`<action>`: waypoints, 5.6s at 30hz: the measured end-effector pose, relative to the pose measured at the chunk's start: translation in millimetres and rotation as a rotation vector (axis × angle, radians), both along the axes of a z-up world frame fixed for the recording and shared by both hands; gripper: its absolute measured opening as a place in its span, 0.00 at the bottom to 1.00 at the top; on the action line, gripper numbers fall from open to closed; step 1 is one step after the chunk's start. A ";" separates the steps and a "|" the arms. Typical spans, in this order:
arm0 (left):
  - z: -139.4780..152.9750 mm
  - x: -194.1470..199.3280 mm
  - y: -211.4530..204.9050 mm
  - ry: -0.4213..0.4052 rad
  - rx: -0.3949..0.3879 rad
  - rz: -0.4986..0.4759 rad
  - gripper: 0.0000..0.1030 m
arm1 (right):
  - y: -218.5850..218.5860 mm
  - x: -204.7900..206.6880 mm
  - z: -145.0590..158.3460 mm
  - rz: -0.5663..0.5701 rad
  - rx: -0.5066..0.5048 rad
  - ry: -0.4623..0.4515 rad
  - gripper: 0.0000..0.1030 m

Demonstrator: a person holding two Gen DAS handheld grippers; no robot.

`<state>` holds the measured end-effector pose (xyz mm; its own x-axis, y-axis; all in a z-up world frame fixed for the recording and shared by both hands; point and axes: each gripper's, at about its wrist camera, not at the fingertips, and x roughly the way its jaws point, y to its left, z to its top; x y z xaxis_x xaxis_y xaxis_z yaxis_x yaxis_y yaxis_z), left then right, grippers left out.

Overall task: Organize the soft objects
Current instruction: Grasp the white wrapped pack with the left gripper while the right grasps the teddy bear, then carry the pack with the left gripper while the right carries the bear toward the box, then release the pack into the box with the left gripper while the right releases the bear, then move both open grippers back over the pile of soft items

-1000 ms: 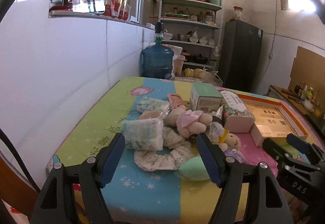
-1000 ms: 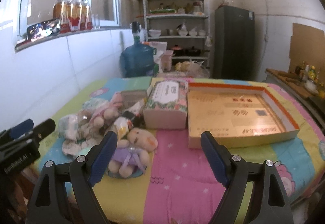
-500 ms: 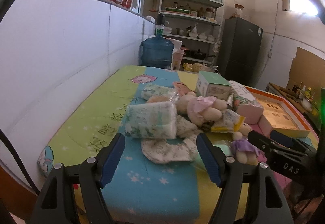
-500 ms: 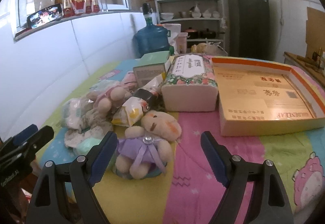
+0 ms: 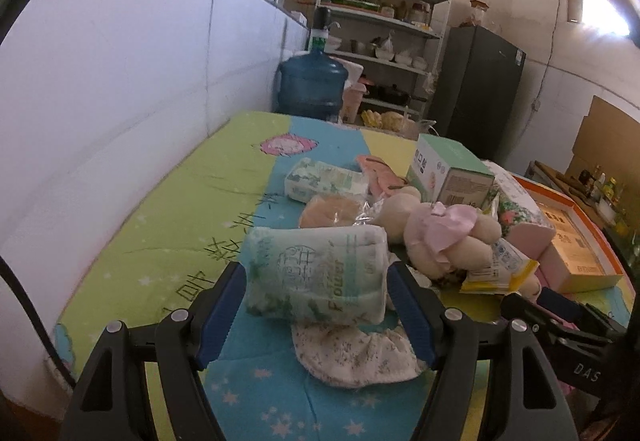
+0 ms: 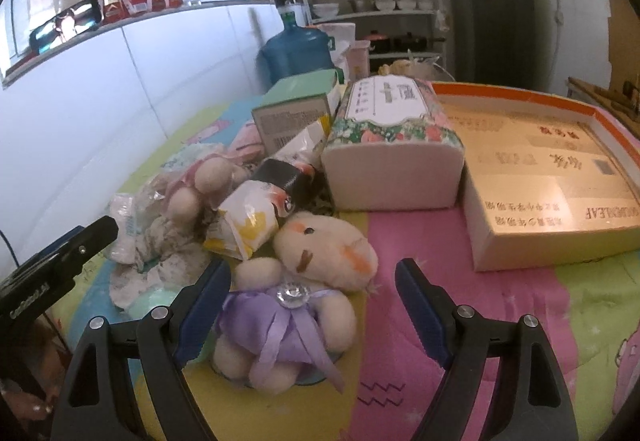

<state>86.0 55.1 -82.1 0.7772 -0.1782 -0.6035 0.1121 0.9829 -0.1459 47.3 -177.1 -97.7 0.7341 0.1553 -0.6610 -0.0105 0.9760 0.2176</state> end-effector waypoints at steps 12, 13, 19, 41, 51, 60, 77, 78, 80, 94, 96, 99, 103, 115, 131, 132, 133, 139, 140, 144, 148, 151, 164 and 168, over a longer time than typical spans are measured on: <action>-9.2 9.5 2.9 0.003 -0.060 -0.024 0.60 | -3.1 -4.4 -0.8 0.058 0.020 0.006 0.61; -9.3 8.4 3.4 -0.003 -0.063 -0.024 0.59 | -5.1 -5.9 0.1 0.060 0.029 0.004 0.59; -6.9 1.1 5.4 -0.009 -0.080 -0.013 0.56 | -10.3 -13.4 6.1 0.062 0.031 -0.015 0.50; 62.1 -45.1 -58.6 -0.156 -0.052 -0.145 0.56 | -61.3 -55.1 55.7 -0.021 0.038 -0.183 0.49; 83.7 -41.4 -137.3 -0.188 -0.062 -0.273 0.56 | -116.0 -71.4 75.8 -0.094 0.037 -0.256 0.49; 87.4 -25.1 -204.1 -0.176 -0.062 -0.327 0.56 | -179.8 -72.6 82.6 -0.191 0.027 -0.276 0.49; 64.3 13.4 -313.2 -0.103 -0.004 -0.344 0.56 | -265.6 -50.4 68.4 -0.253 -0.033 -0.210 0.49; 62.4 15.8 -316.8 -0.097 -0.002 -0.344 0.56 | -269.2 -48.0 66.5 -0.254 -0.033 -0.203 0.49; 55.6 21.8 -326.2 -0.078 0.001 -0.349 0.56 | -275.2 -43.1 62.7 -0.256 -0.032 -0.191 0.49; 27.6 52.1 -362.1 0.005 0.018 -0.368 0.56 | -302.3 -10.4 40.3 -0.238 -0.020 -0.130 0.49; 23.5 54.6 -365.7 0.015 0.022 -0.370 0.56 | -305.3 -6.6 36.7 -0.238 -0.021 -0.118 0.49; 18.1 59.2 -371.4 0.036 0.027 -0.372 0.56 | -310.5 -1.2 31.2 -0.239 -0.019 -0.097 0.49; 10.0 64.4 -375.6 0.070 0.025 -0.379 0.56 | -314.5 6.3 23.6 -0.224 -0.002 -0.068 0.49; 1.8 64.2 -383.0 0.088 0.038 -0.397 0.57 | -314.1 18.1 11.1 -0.201 0.012 0.020 0.53; 20.4 41.2 -375.7 0.036 0.017 -0.402 0.71 | -315.8 2.1 21.5 -0.265 -0.026 -0.004 0.67; 22.8 38.6 -374.8 0.031 0.015 -0.406 0.71 | -315.9 -0.1 23.1 -0.267 -0.028 -0.008 0.67; 25.5 35.8 -373.8 0.025 0.014 -0.407 0.71 | -315.5 -2.4 25.5 -0.270 -0.031 -0.013 0.68; 41.7 19.9 -361.2 -0.014 0.023 -0.397 0.76 | -311.7 -17.8 39.2 -0.295 -0.046 -0.043 0.71; 43.5 18.4 -358.5 -0.019 0.026 -0.394 0.77 | -310.8 -20.2 41.1 -0.296 -0.047 -0.047 0.71; 51.5 8.3 -344.8 -0.037 0.027 -0.386 0.77 | -303.4 -31.1 50.4 -0.303 -0.061 -0.066 0.71; 54.9 1.3 -331.0 -0.043 0.025 -0.374 0.77 | -293.1 -39.4 57.0 -0.306 -0.070 -0.078 0.71; 58.2 -4.9 -321.2 -0.049 0.025 -0.365 0.77 | -284.5 -45.1 61.2 -0.301 -0.075 -0.084 0.71; 69.8 -28.2 -261.0 -0.077 0.045 -0.268 0.77 | -226.2 -64.6 74.0 -0.264 -0.084 -0.126 0.71; 68.4 -33.8 -242.9 -0.074 0.061 -0.251 0.77 | -206.2 -68.4 69.7 -0.254 -0.071 -0.127 0.71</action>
<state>52.2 -187.7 -13.7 0.7558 -0.3363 -0.5618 0.3617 0.9297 -0.0699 -21.1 -383.2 -28.0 0.8210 -0.0870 -0.5642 0.2130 0.9636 0.1614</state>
